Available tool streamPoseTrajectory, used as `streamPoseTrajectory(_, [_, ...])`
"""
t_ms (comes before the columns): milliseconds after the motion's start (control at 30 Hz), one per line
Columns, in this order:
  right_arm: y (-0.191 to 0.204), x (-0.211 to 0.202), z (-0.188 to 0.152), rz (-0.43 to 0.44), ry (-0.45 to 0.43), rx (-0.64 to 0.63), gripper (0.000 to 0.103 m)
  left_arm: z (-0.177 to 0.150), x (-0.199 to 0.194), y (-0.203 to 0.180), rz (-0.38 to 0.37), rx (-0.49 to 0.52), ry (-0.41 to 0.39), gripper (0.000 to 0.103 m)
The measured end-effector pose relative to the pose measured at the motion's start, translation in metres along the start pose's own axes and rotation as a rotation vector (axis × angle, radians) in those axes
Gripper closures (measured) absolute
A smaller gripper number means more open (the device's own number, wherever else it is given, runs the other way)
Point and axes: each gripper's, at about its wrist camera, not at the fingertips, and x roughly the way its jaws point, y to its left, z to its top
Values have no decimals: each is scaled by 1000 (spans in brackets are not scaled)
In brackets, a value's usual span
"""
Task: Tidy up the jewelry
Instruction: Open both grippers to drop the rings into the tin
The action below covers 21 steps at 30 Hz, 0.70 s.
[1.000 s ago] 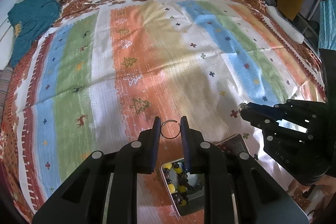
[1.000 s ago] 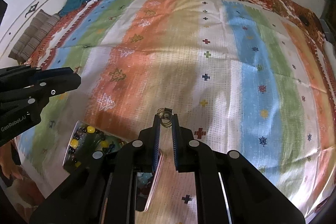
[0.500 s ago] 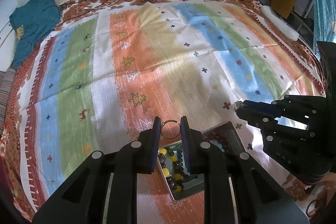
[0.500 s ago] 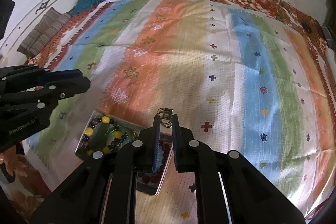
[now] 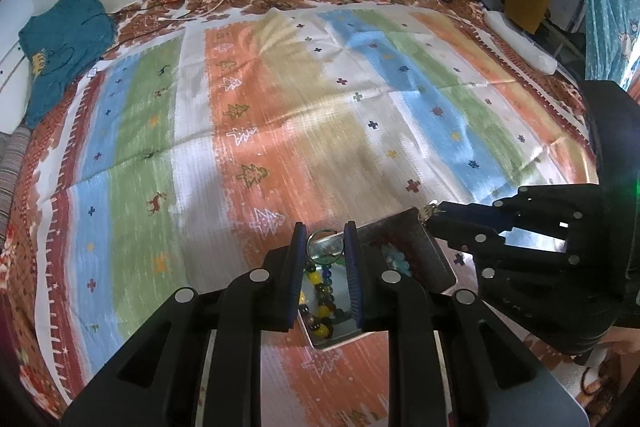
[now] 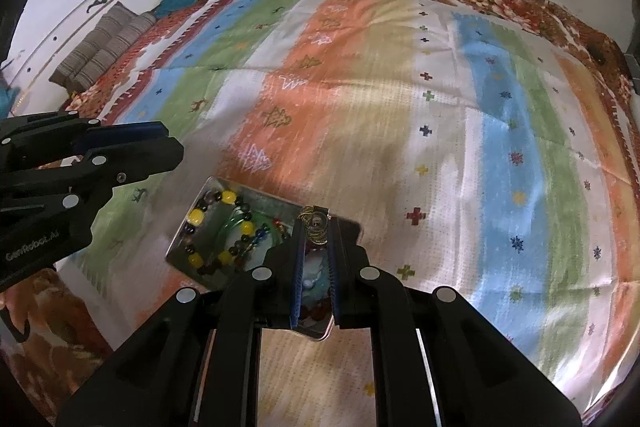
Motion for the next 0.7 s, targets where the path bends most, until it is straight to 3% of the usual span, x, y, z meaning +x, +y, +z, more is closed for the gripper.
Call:
streamPoseTrajectory(200, [6,3,-3,12,12,-3,91,-5,-2,1,-10,-23,2,82])
streamPoseTrajectory(233, [5,3,-3,14,12,3,87,-4,-1,4,-14,-36,3,75])
streamPoseTrajectory(267, [4,2,-3,15,9,9,82,-4,-1,6,-15,-48,3,72])
streamPoseTrajectory(300, [3,1,-3,16,4,14,68,-4,-2,7,-9,-57,0,71])
streamPoseTrajectory(333, [2,-1,-4,15,-1,18,64,-4,-2,9,0,-63,-3,71])
streamPoseTrajectory(467, [0,-7,-9,4,-11,22,64,-6,-7,12,10,-78,-12,69])
streamPoseTrajectory(700, [-2,-27,-19,-42,-51,17,54,-18,-22,14,21,-91,-33,63])
